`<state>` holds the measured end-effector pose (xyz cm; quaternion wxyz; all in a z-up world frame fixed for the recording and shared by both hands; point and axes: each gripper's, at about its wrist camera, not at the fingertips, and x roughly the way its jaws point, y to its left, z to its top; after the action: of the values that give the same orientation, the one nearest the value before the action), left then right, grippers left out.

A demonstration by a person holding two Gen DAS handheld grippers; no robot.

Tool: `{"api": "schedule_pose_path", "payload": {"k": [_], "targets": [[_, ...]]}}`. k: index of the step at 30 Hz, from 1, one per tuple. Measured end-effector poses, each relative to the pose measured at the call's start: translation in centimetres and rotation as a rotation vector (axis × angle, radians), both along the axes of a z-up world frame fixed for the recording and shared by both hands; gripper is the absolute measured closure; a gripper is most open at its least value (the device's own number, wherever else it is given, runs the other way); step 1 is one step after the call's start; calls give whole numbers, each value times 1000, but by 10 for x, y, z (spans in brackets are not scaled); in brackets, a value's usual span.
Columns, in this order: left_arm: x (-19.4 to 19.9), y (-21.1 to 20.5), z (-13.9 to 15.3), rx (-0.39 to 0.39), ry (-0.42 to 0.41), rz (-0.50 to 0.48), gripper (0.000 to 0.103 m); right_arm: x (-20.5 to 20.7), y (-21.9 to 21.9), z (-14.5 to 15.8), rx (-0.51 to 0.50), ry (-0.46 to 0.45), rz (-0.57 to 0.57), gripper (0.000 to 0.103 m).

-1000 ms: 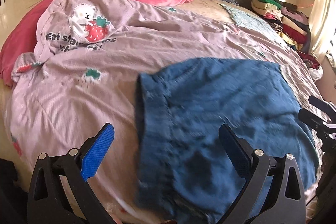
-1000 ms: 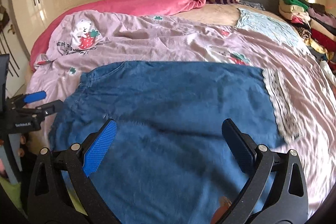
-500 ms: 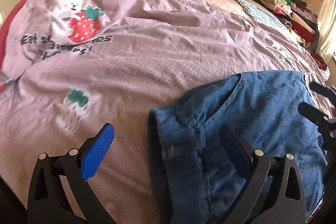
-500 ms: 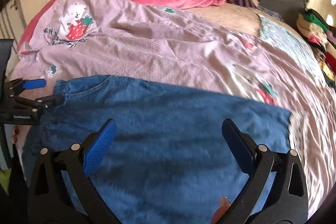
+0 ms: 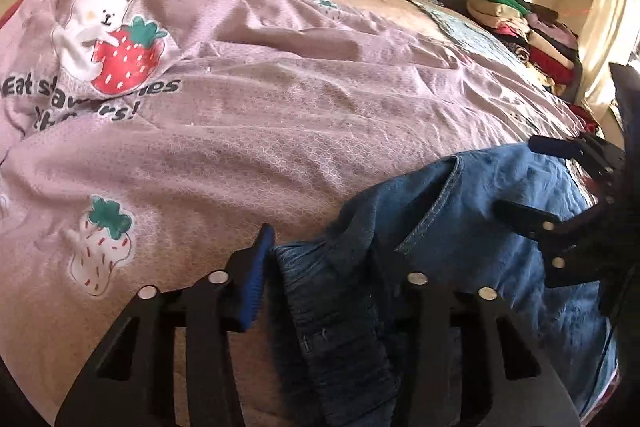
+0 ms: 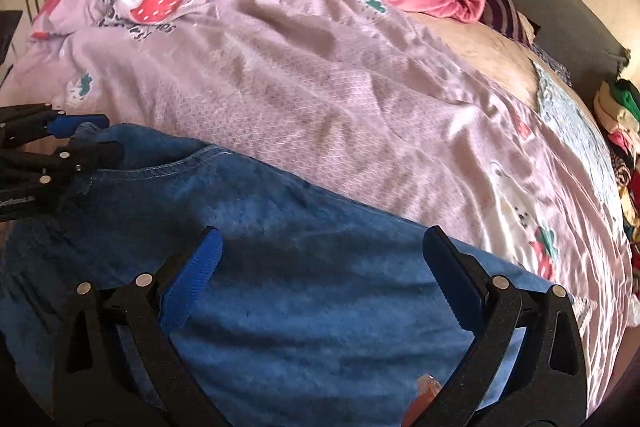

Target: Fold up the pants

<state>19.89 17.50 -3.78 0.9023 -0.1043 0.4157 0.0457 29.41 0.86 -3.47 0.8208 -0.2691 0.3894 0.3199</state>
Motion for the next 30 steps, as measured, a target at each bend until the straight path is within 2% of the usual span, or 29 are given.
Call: {"api": "schedule_pose_path", "payload": {"k": [5,11,12,13,16,18,23,30], "targets": [[-18,1,20,-55,-72,-38,68,-3,18,-2,-42,-21,78,8],[-40,-18,35,5,-107,-88,70,-9,32,-3,-95,-52,199,10],[-41,-21,36,11,-105,-93,70,-8,32,-4,-86,-25,214,24],[-41,-22,36,13,-101,-96,70,-8,31,-5,-68,21,231,49],[-42,-23,35,29,-88,-94,70,-18,29,-1,-23,69,263,84],[-44,-22,36,35,-87,-88,70,-28,24,5,5,60,260,91],[-54,-24,44,32,-103,-93,70,-48,-5,28,106,55,218,93],[-81,-52,58,88,-128,-134,70,-84,-48,50,233,85,169,95]]}}
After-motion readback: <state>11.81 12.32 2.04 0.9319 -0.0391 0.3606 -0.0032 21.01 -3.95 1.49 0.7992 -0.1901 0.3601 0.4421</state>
